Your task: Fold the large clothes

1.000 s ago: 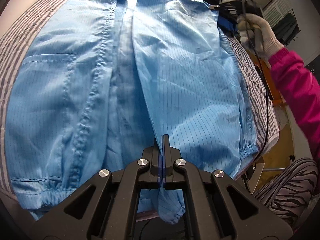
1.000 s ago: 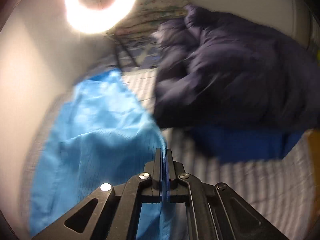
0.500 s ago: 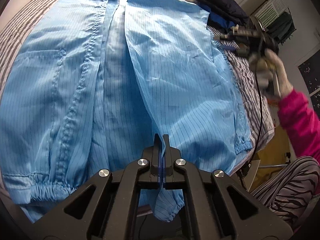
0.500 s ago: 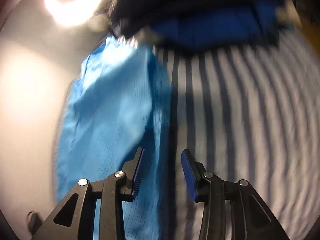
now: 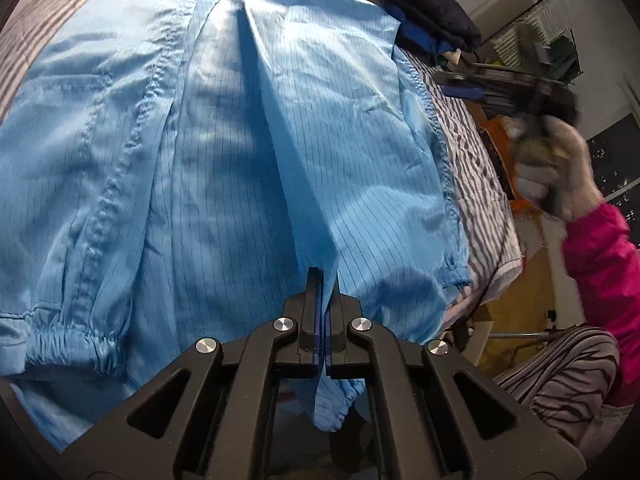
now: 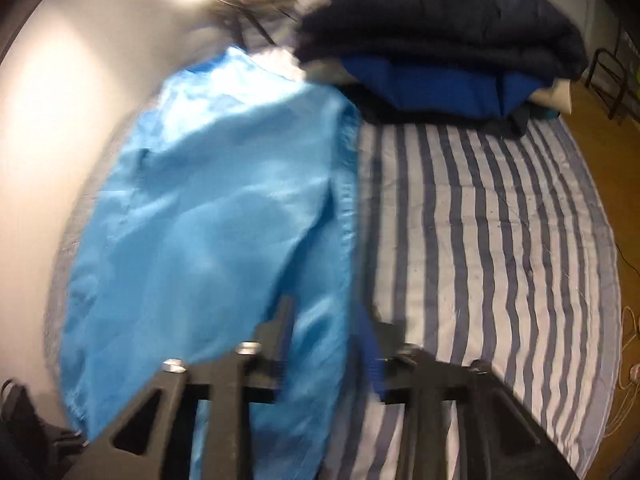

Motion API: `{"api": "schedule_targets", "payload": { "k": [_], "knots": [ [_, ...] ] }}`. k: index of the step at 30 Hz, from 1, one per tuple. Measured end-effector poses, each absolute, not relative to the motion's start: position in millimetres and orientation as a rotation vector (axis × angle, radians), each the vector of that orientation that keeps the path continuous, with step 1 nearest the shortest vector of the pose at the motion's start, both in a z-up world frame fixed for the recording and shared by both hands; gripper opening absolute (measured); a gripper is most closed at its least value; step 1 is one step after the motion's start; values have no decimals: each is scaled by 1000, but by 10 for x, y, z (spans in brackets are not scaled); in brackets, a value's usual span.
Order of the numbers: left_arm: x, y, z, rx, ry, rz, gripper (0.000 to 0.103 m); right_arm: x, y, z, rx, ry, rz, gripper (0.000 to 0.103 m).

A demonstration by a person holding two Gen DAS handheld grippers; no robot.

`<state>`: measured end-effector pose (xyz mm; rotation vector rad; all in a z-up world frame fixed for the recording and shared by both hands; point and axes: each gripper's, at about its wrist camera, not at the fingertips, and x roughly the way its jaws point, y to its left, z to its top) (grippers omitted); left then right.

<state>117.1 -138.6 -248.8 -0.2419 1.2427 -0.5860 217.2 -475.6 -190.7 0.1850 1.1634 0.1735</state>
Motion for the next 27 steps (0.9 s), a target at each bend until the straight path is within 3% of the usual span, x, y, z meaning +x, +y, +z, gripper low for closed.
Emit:
{"api": "schedule_targets", "payload": {
  "k": [7, 9, 12, 13, 16, 21, 22, 23, 25, 27],
  "knots": [
    [1143, -1348, -2598, -286, 1249, -576, 0, 1420, -4485, -1918, 153, 1266, 261, 32],
    [1131, -1280, -2636, -311, 1259, -578, 0, 1245, -4453, -2059, 74, 1293, 166, 34],
    [1116, -1229, -2651, -340, 1265, -584, 0, 983, -4560, -2205, 91, 1312, 59, 47],
    [1114, -1218, -2655, -345, 1266, -585, 0, 913, -4601, -2242, 141, 1312, 53, 46],
    [1097, -1195, -2644, -344, 1264, -582, 0, 787, -4574, -2314, 267, 1320, 144, 2],
    [1056, -1190, -2624, -338, 1257, -573, 0, 691, -4494, -2271, 73, 1346, 80, 0],
    [1045, -1190, -2620, -337, 1257, -574, 0, 681, -4520, -2246, 77, 1344, 81, 1],
    [1037, -1194, -2609, -333, 1253, -574, 0, 664, -4534, -2177, 70, 1327, 87, 9],
    [1036, -1203, -2591, -320, 1250, -567, 0, 629, -4576, -1976, 69, 1270, 95, 35],
    [1016, -1181, -2536, -317, 1235, -557, 0, 625, -4601, -1789, 109, 1197, 139, 40]
  ]
}}
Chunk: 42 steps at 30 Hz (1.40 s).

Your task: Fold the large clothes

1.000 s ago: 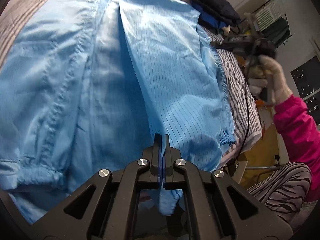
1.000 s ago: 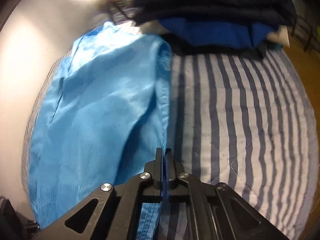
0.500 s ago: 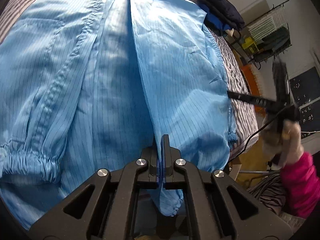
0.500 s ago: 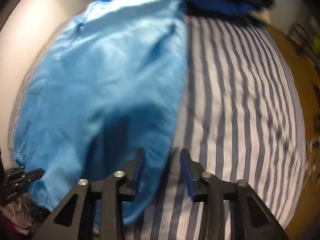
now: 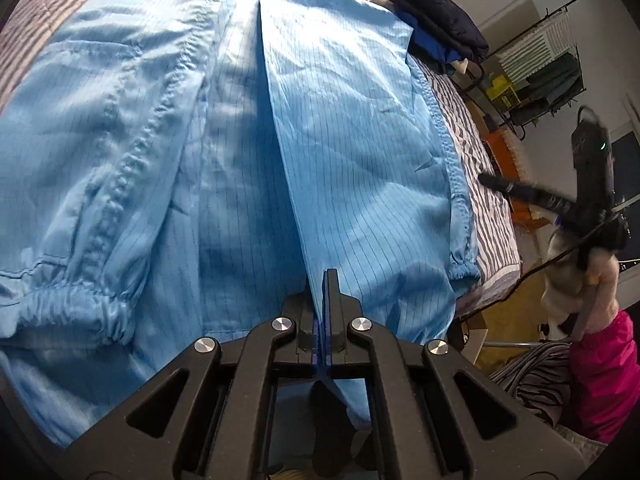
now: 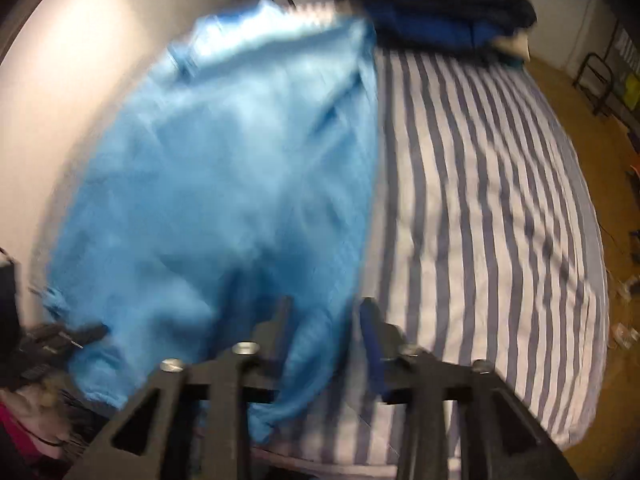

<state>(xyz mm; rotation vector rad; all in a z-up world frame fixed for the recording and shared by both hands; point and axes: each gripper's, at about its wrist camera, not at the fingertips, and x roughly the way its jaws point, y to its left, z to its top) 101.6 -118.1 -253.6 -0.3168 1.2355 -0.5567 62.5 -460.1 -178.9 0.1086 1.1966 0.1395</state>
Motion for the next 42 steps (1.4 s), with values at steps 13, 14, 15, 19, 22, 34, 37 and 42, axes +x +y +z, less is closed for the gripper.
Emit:
{"api": "schedule_targets", "payload": {
  "k": [13, 14, 15, 19, 22, 34, 37, 42],
  "knots": [
    [294, -1743, -1735, 49, 959, -646, 48, 1340, -5019, -1545, 429, 1053, 230, 54],
    [277, -1912, -1780, 83, 971, -670, 48, 1392, -5078, -1548, 452, 1047, 227, 54],
    [273, -2011, -1825, 105, 980, -686, 48, 1418, -5115, -1550, 471, 1042, 226, 54],
    [322, -2440, -2139, 256, 1031, -703, 48, 1578, -5270, -1573, 545, 1018, 237, 54],
    [415, -2553, -2350, 286, 1080, -689, 48, 1710, -5323, -1585, 578, 1005, 247, 54],
    [610, -2469, -2530, 235, 1147, -707, 4, 2620, -5165, -1820, 566, 1020, 284, 53],
    [626, -2388, -2420, 154, 1152, -737, 3, 2862, -5087, -1916, 529, 1036, 272, 51],
    [667, -2302, -2230, 66, 1140, -767, 1, 3167, -4903, -2026, 408, 1065, 231, 24]
  ]
}}
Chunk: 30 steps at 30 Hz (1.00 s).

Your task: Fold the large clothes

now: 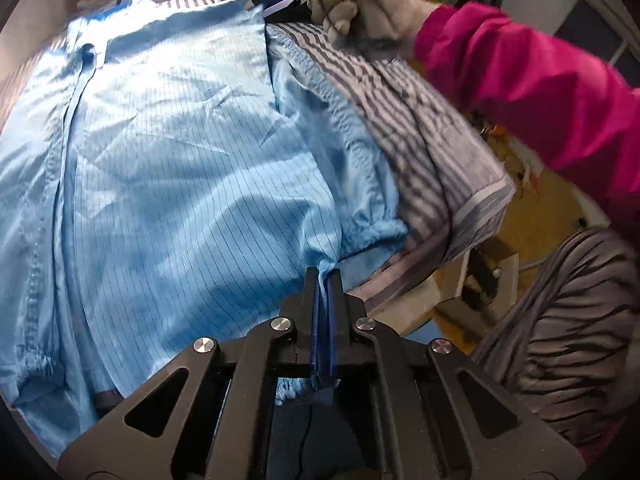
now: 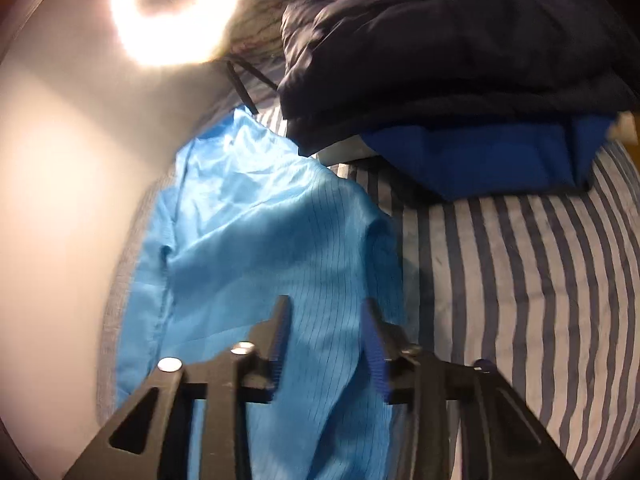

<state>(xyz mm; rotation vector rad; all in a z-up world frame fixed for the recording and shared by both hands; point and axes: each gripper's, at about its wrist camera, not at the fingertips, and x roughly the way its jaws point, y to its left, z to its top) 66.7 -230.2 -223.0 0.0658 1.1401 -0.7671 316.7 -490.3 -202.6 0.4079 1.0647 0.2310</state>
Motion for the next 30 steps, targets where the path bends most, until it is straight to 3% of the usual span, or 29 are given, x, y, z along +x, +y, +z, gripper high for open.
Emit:
{"api": "schedule_targets", "payload": {
  "k": [4, 15, 16, 17, 19, 21, 22, 23, 25, 30],
  "knots": [
    [743, -2287, -2187, -32, 1173, -795, 0, 3288, -4780, -2059, 313, 1078, 221, 0],
    [651, -2604, -2130, 22, 1140, -912, 0, 3394, -5077, -1760, 279, 1015, 157, 0],
    [669, -2586, -2132, 13, 1140, -905, 0, 3383, -5114, -1765, 311, 1022, 175, 9],
    [691, -2563, -2130, 3, 1140, -899, 0, 3369, -5156, -1793, 352, 1034, 188, 40],
    [721, -2527, -2122, -6, 1140, -892, 0, 3354, -5203, -1863, 419, 1047, 217, 64],
    [734, -2511, -2108, -8, 1140, -889, 0, 3373, -5179, -1982, 439, 1075, 230, 53],
    [732, -2509, -2101, -7, 1140, -892, 0, 3384, -5147, -2028, 428, 1091, 232, 39],
    [722, -2510, -2090, 0, 1139, -894, 0, 3407, -5094, -2089, 403, 1110, 232, 19],
    [708, -2509, -2082, 8, 1137, -898, 0, 3440, -4991, -2134, 340, 1125, 226, 0],
    [643, -2558, -2047, 47, 1126, -917, 0, 3499, -4959, -1852, 215, 1070, 192, 0]
  ]
}}
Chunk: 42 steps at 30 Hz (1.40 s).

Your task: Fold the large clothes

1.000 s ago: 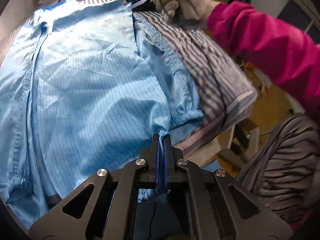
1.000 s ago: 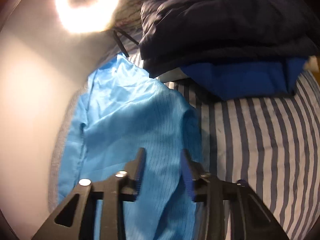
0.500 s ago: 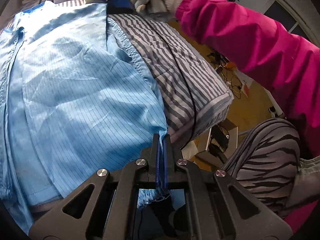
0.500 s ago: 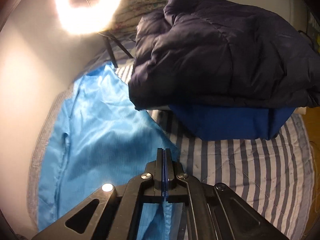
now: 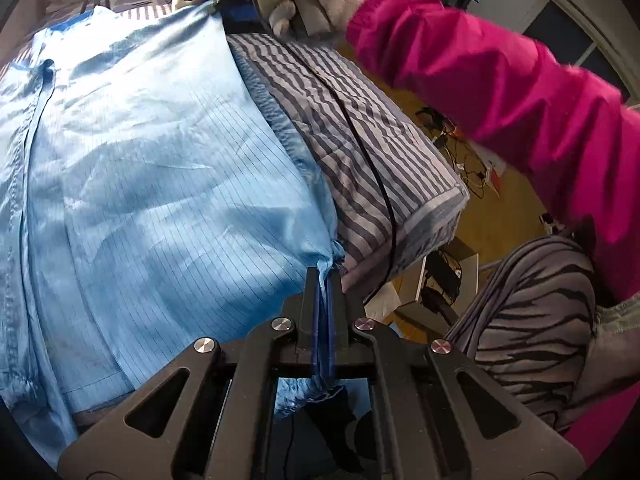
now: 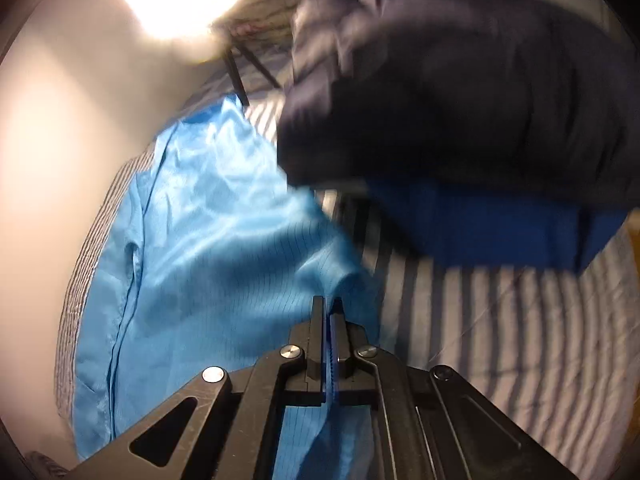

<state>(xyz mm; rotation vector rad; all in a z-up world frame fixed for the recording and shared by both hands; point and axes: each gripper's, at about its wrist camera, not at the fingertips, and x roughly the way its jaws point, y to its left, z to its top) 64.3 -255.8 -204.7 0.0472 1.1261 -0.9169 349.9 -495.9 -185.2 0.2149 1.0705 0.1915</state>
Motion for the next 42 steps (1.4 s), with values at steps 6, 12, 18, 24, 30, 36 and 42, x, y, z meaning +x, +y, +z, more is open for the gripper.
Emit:
{"api": "schedule_targets", "payload": {
  "k": [6, 12, 18, 24, 30, 36, 42],
  "knots": [
    [708, -2810, -2212, 35, 1163, -961, 0, 3609, -4976, -1790, 92, 1067, 131, 0],
    [722, -3081, -2523, 47, 1239, -973, 0, 3574, -5102, -2034, 191, 1101, 138, 14],
    [686, -3071, -2403, 40, 1220, -995, 10, 3135, -5383, -1960, 277, 1094, 175, 45],
    [694, -2633, -2092, -30, 1152, -976, 33, 2320, -5635, -2018, 450, 1136, 258, 49],
    [913, -2204, -2100, -97, 1127, -842, 33, 1636, -5459, -2243, 483, 1221, 321, 49],
    [1304, -2549, -2282, -50, 1074, -800, 33, 1279, -5328, -2466, 600, 1246, 341, 48],
    [1445, -2991, -2697, -6, 1151, -848, 33, 1205, -5284, -2504, 694, 1232, 349, 48]
  ]
}}
